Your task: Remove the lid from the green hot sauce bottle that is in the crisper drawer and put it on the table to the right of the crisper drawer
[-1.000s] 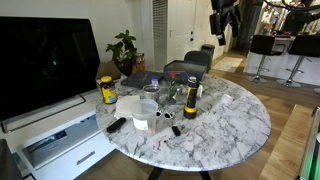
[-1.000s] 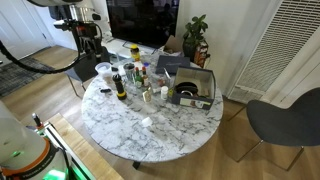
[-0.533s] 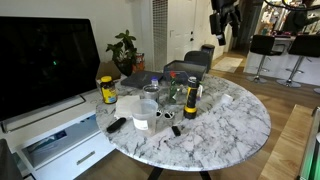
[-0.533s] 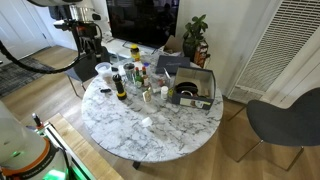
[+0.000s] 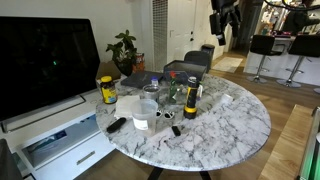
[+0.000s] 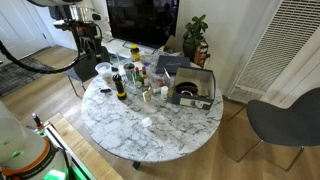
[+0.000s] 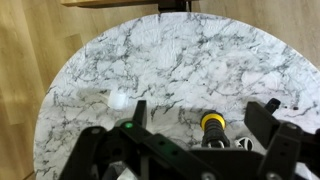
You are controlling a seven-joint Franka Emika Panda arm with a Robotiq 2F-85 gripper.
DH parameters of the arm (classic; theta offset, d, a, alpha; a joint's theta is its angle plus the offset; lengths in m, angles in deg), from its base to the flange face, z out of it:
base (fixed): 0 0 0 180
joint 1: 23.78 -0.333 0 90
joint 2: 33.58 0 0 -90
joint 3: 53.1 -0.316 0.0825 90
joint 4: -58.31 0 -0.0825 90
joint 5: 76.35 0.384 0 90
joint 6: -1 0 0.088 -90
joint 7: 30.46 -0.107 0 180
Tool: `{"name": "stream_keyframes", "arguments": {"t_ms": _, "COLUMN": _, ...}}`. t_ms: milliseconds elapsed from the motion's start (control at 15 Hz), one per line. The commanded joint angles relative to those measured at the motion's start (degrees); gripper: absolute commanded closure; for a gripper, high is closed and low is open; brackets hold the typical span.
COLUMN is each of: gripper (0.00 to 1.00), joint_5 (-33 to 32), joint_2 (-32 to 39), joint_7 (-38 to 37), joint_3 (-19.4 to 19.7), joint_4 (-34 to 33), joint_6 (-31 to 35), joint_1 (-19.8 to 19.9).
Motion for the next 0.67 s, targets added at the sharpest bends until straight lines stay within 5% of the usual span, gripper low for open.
{"name": "stream_keyframes", "arguments": {"t_ms": 0, "gripper": 0.0, "joint_5": -0.41, "joint_2": 0.19, "joint_7": -0.41, "joint_3": 1.65, "joint_4": -0.09, "joint_6": -0.12, "joint_1": -1.83}}
{"name": "stream_keyframes", "arguments": {"t_ms": 600, "gripper": 0.0, "joint_5": -0.02, "joint_2": 11.89, "joint_7": -5.88, "joint_3": 3.02, "joint_4": -4.5, "joint_6": 11.94, "joint_1": -2.21}}
